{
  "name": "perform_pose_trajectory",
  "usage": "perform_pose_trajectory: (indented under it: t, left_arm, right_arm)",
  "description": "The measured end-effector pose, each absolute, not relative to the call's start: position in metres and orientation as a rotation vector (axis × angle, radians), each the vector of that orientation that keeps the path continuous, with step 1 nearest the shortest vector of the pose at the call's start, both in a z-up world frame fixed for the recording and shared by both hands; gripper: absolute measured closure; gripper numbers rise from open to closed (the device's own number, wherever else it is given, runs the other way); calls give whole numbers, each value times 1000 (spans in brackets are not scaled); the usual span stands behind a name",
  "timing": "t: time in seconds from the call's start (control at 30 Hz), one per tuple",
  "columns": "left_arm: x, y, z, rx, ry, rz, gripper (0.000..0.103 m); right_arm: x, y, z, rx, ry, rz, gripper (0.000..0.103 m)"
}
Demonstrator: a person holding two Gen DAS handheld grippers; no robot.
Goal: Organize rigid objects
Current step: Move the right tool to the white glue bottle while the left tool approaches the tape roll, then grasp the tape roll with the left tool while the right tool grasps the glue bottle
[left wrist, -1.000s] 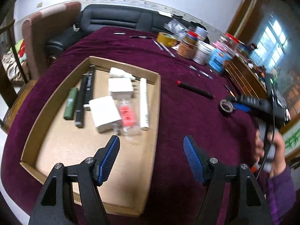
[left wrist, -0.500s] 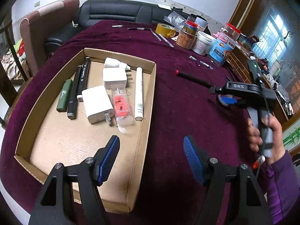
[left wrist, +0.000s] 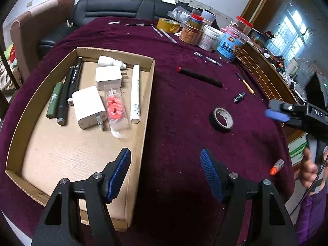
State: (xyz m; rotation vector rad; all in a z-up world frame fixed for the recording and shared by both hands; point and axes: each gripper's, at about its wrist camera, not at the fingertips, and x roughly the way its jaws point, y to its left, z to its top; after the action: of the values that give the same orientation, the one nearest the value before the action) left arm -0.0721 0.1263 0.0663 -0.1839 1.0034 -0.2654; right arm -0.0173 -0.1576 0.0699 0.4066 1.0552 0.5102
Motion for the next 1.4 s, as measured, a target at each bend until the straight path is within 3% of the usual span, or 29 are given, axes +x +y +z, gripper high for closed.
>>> perform_pose_trajectory:
  t: [0.37,0.53,0.7,0.77,0.83,0.93,1.17,1.3,1.4]
  left_arm:
    - [-65,104,56,-156,1050,-314,38]
    - [-60,89,52,-148,1069,-338,38]
    - [-60,77,51,-139,1092,-363,39]
    - [-62,76,53,-120,1086,-351,38]
    - [-63,77,55,-111,1079,-337,38]
    - [-58,75,58,-83,1071,-312,38]
    - [-31,47,53,-31,1067,-322,39]
    - [-7,25,39,-16,1093,-333,39]
    - [14,14,28,-78,1124,-354,39]
  right_arm:
    - [-112,-284,60,378,997,-28,37]
    - [-163,-301,38,497,1034,-36,37]
    - [-158,-292,17,585,1053,30,37]
    - [-144,-283,10,567,1072,26,40]
    - [-131,-270,5,528,1093,22,60]
    - [-109,-248,3,449,1098,37,66]
    - [-96,-220,14,325,1054,75,66]
    - [-110,-235,22,335,1008,60,57]
    - [-116,-245,23,353,992,54,57]
